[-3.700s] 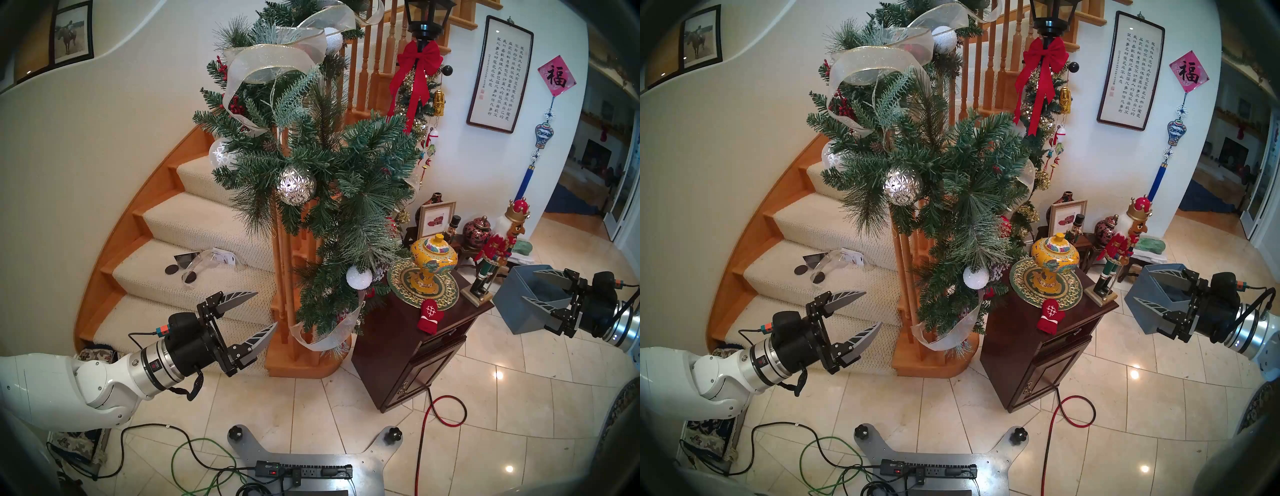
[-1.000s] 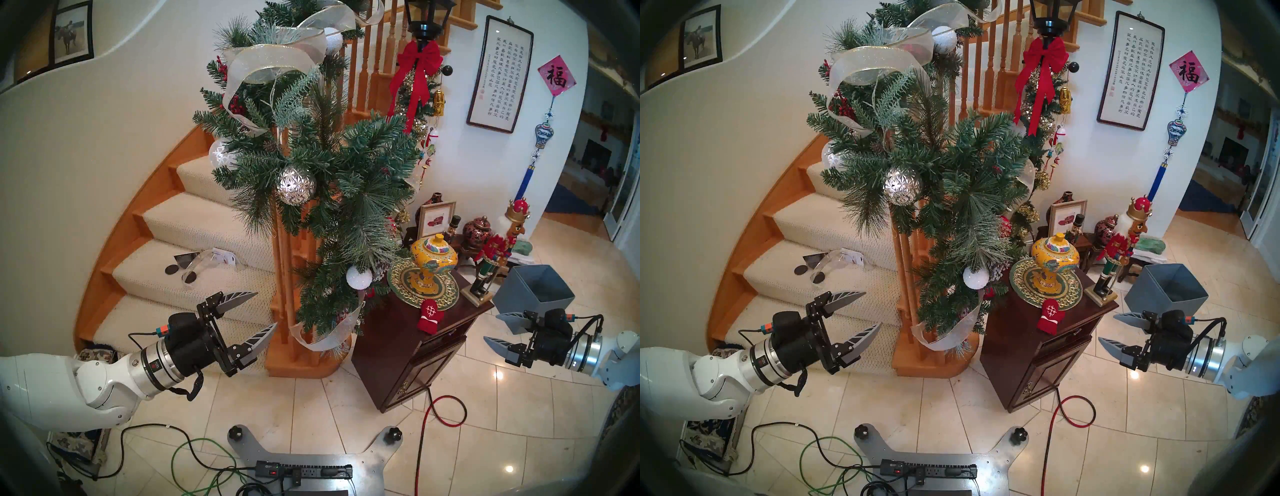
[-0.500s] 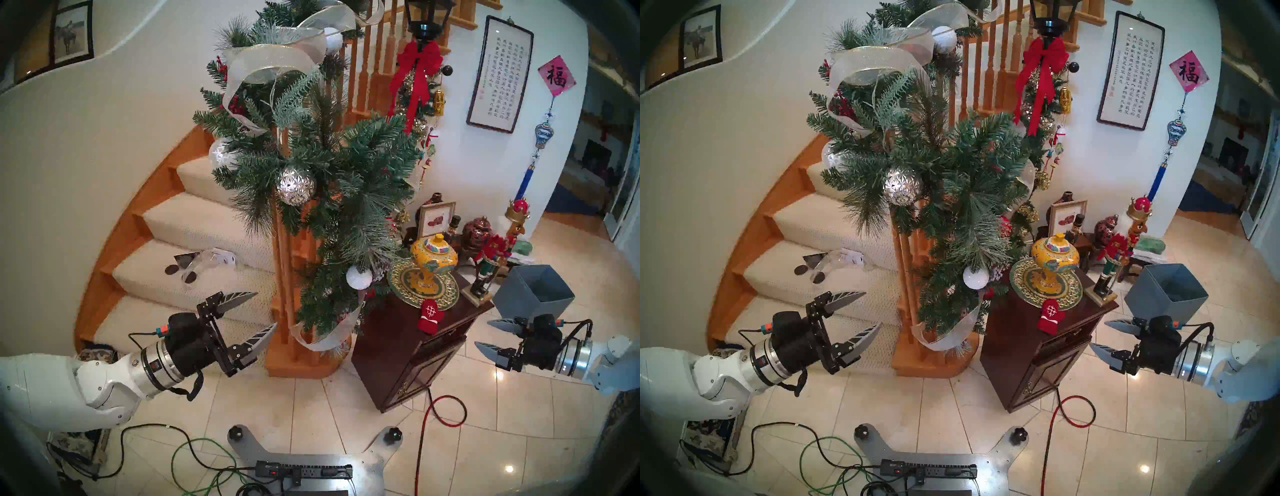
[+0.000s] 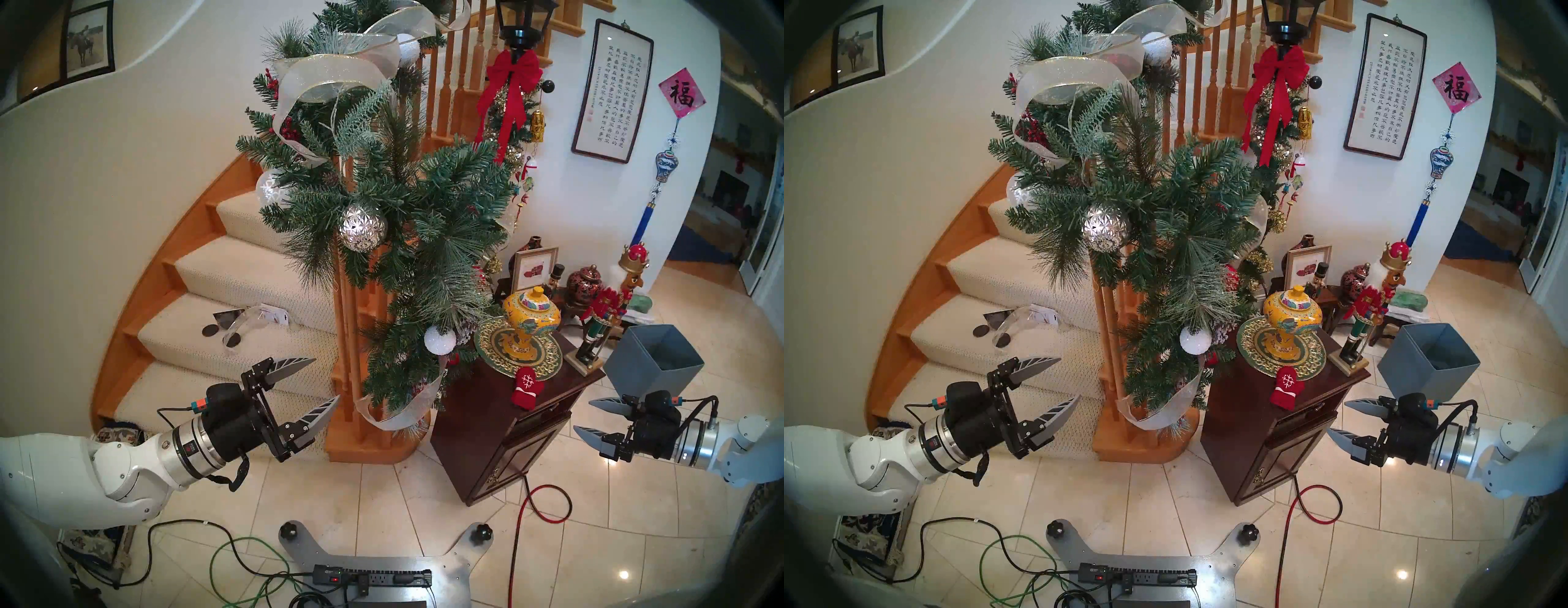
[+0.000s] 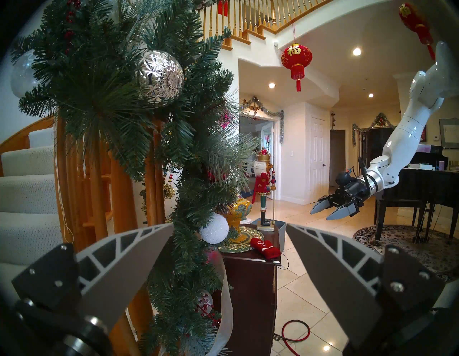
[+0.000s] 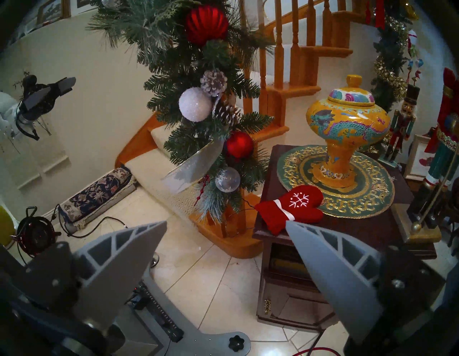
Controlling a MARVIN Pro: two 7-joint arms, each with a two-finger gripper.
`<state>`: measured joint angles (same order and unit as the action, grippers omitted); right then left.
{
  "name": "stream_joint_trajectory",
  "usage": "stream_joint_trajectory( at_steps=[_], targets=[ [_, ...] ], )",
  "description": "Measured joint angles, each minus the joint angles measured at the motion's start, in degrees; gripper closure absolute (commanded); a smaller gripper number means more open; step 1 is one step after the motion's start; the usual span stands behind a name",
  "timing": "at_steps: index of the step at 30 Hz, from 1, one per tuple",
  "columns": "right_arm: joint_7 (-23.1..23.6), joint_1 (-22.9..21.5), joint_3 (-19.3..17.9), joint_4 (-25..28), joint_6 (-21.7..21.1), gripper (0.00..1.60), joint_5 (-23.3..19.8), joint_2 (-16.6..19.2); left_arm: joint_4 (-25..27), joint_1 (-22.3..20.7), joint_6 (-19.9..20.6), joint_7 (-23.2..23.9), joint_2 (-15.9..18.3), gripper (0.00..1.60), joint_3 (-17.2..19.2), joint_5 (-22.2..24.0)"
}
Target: Hang the ornament onto the Christmas-tree-style decoration
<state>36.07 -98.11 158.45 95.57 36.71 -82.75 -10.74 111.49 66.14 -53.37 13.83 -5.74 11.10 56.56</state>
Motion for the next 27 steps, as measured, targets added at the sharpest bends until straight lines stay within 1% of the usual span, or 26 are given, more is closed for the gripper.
stream_joint_trajectory(
  at_steps=[16,20,24,27],
  targets=[
    [-2.18,-0.02,-1.40,-1.34,-3.59,0.00,5.18,3.13,0.00,0.00,0.00,-0.01,0.00,0.00,0.00,0.00],
    [-4.25,-0.01,-1.90,-0.81,-4.08,0.00,9.05,3.72,0.00,0.00,0.00,-0.01,0.00,0.00,0.00,0.00],
    [-7.67,-0.01,-2.05,-0.09,-3.94,0.00,14.58,4.21,0.00,0.00,0.00,-0.02,0.00,0.00,0.00,0.00],
    [-9.75,0.08,-2.06,0.29,-3.49,0.00,17.95,4.44,0.00,0.00,0.00,-0.02,0.00,0.00,0.00,0.00]
  ],
)
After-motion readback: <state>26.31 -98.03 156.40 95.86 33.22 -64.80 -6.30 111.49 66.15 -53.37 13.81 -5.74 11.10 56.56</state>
